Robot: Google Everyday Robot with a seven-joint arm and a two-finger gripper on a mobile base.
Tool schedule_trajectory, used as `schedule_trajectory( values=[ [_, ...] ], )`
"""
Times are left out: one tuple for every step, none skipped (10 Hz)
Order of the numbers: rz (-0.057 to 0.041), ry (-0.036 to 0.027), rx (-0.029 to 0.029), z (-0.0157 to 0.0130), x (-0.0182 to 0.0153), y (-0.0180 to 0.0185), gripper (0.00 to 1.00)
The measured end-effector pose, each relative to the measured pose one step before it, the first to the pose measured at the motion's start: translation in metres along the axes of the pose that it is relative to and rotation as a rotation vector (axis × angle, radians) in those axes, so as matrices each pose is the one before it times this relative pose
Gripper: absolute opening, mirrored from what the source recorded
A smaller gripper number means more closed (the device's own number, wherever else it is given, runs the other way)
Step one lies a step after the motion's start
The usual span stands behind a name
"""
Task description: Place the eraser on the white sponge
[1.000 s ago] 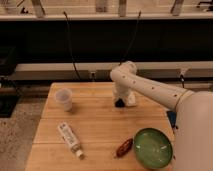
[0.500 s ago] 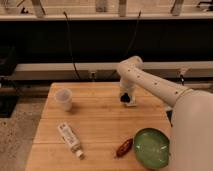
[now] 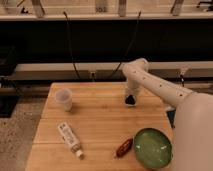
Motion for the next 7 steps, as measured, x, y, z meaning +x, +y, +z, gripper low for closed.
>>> schedule_trajectory(
  values=[
    [0.00694, 0.00443, 0.00579, 0.00228, 0.00121, 0.00268, 0.0],
    [0.0035, 0.00442, 0.00506, 0.0009, 0.00158, 0.00037, 0.03],
    [-0.002, 0.00018, 0.00025, 0.00159, 0.0009, -0.00079, 0.1],
    [-0.00591, -0.00056, 0.00026, 0.00159, 0.00126, -0.00186, 0.19],
    [-0.0042, -0.0023, 0.00148, 0.00248, 0.00091, -0.0015, 0.32],
    [0.00254, -0.00102, -0.00091, 0.00159, 0.00039, 0.00224, 0.41],
    [0.00313, -0.00066, -0.00016, 0.00064, 0.0001, 0.00189, 0.48]
  ],
)
